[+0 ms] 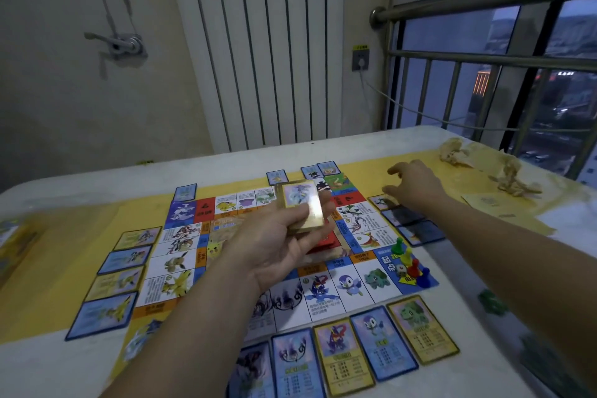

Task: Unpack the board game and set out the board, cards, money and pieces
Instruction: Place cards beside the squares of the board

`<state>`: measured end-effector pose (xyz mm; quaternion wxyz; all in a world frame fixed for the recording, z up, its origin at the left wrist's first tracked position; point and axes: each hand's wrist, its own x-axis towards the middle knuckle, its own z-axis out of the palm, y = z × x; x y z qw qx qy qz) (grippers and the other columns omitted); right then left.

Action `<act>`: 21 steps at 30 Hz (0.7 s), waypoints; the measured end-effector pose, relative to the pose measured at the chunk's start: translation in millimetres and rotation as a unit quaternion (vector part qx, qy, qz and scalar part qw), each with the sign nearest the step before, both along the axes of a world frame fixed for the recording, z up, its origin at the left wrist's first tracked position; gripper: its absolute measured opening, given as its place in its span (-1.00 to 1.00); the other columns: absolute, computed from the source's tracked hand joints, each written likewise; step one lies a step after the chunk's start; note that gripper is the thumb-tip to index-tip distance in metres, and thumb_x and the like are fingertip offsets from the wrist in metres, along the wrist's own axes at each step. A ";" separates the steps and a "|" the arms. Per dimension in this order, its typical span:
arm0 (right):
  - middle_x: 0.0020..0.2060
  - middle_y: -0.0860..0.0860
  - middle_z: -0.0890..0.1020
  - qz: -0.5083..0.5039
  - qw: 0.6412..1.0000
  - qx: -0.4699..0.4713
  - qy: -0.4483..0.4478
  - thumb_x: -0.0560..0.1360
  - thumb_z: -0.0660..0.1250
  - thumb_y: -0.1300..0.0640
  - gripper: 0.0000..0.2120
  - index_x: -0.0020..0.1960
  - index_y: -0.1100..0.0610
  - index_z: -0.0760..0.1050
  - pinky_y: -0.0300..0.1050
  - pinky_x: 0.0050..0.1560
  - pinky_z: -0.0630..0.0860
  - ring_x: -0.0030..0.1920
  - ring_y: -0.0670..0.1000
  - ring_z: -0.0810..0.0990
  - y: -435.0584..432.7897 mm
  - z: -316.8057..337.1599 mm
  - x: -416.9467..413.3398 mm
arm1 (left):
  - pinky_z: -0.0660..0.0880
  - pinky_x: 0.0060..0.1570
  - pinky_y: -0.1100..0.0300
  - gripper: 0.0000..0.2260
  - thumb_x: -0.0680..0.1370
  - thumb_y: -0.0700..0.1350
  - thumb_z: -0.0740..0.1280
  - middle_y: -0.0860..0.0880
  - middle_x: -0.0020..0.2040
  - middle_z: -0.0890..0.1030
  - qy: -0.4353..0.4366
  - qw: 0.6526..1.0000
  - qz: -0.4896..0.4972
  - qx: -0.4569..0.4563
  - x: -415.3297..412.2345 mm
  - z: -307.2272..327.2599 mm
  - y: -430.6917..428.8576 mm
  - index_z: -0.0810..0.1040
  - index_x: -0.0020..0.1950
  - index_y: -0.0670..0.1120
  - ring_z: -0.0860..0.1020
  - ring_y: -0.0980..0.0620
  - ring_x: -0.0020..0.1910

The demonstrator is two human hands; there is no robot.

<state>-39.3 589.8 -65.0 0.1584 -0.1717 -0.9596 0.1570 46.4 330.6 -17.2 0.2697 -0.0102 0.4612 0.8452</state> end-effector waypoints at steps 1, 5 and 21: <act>0.18 0.12 0.52 0.030 0.998 -0.034 0.044 0.50 0.36 0.01 -0.61 0.28 0.14 0.48 -0.08 0.04 0.43 0.11 0.11 0.52 -8.1 7.9 3.7 | 0.59 -0.44 0.11 -0.84 0.60 -0.32 0.14 -0.16 -0.05 0.69 0.017 1.000 0.000 -0.021 0.1 0.0 -0.4 0.51 0.05 -0.20 0.67 -0.04 -0.18; -0.12 -0.02 0.61 0.209 0.930 -0.292 0.077 0.56 0.25 0.00 -0.74 0.12 0.14 0.55 -0.25 -0.20 0.39 -0.19 -0.08 0.53 -65.0 50.3 39.7 | 0.57 -0.48 0.16 -0.88 0.58 -0.31 0.21 -0.16 -0.13 0.70 0.053 0.996 -0.003 -0.076 0.2 -0.3 -3.4 0.52 0.03 -0.18 0.68 -0.07 -0.25; -0.33 -0.06 0.64 0.263 0.903 -0.338 0.047 0.48 0.38 0.14 -0.95 -0.14 0.11 0.58 -0.37 -0.33 0.48 -0.42 -0.26 0.54 -119.9 88.7 78.3 | 0.53 -0.34 0.26 -0.94 0.52 -0.23 0.36 -0.04 -0.23 0.66 0.183 0.964 0.131 -0.145 -9.1 -2.7 -13.9 0.52 -0.07 -0.10 0.63 0.10 -0.34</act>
